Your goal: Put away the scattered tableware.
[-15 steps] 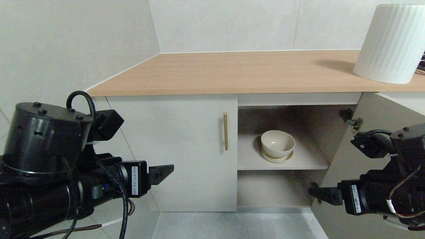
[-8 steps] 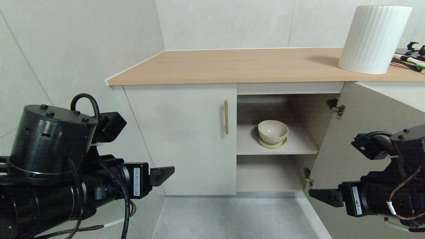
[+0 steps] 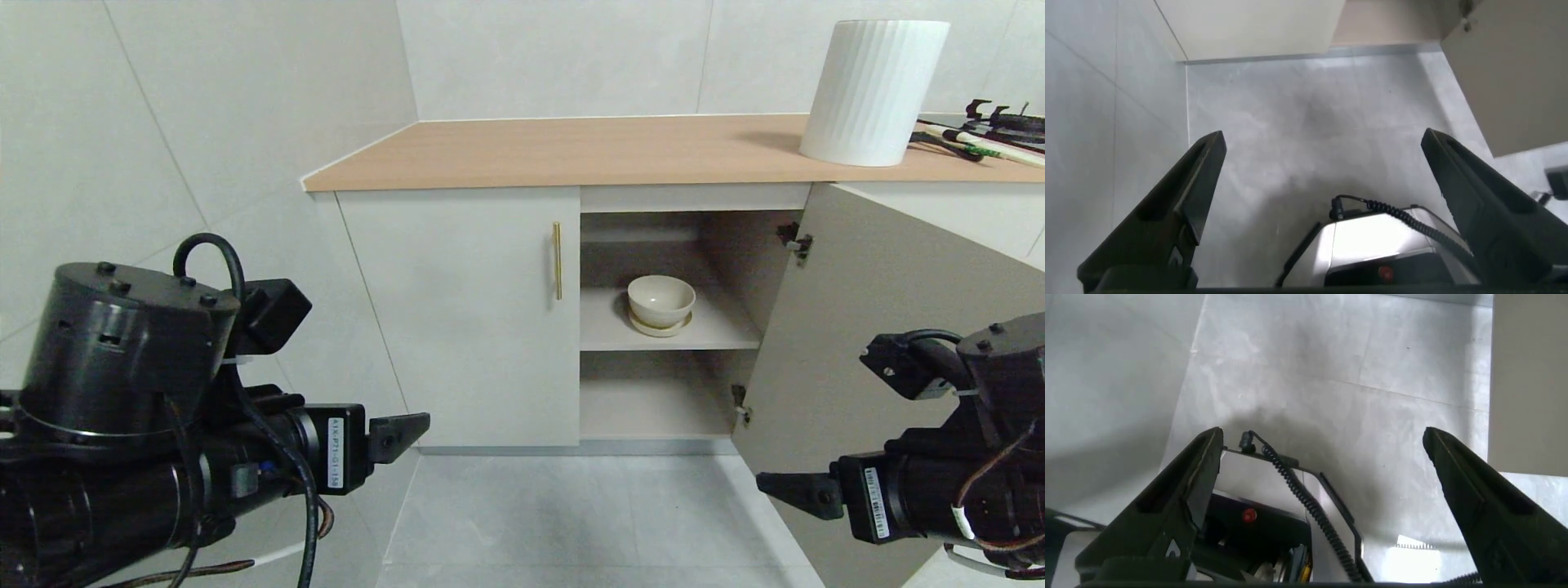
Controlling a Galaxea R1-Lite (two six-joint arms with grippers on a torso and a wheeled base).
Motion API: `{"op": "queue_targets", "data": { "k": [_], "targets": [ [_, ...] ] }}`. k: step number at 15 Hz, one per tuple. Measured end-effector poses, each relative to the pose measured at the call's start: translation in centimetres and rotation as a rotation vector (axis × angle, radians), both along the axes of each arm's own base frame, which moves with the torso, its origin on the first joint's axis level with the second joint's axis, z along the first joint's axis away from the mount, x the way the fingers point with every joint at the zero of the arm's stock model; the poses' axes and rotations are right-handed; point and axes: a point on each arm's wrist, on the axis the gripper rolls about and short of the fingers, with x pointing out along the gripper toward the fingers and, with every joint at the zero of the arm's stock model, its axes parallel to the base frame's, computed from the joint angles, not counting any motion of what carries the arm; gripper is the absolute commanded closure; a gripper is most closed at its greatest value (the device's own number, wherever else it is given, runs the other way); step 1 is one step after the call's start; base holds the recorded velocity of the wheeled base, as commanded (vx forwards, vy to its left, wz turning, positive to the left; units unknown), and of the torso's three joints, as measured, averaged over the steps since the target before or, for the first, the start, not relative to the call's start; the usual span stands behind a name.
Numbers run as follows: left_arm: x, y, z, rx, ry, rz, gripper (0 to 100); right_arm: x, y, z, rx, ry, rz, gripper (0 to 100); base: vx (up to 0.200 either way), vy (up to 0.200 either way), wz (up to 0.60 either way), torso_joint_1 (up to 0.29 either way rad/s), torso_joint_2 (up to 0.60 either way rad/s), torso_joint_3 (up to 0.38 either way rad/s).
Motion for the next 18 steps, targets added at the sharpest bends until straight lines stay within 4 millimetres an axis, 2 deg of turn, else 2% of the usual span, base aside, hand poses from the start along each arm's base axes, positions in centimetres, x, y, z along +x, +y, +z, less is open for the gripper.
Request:
{"op": "queue_targets", "data": {
  "k": [8,12,18],
  "targets": [
    [0.0,0.0,0.0,0.002,0.001,0.000,0,0.0,0.0,0.0,-0.002,-0.002,-0.001,0,0.000,0.000,0.00,0.000,0.00,0.000],
    [0.0,0.0,0.0,0.002,0.000,0.000,0,-0.5,-0.3,0.0,-0.036,0.033,0.006,0,0.000,-0.200,0.00,0.001,0.00,0.005],
    [0.0,0.0,-0.1,0.002,0.001,0.000,0,-3.1,-2.2,1.0,-0.178,0.148,0.059,0,0.000,-0.200,0.00,0.002,0.00,0.003]
  ]
}}
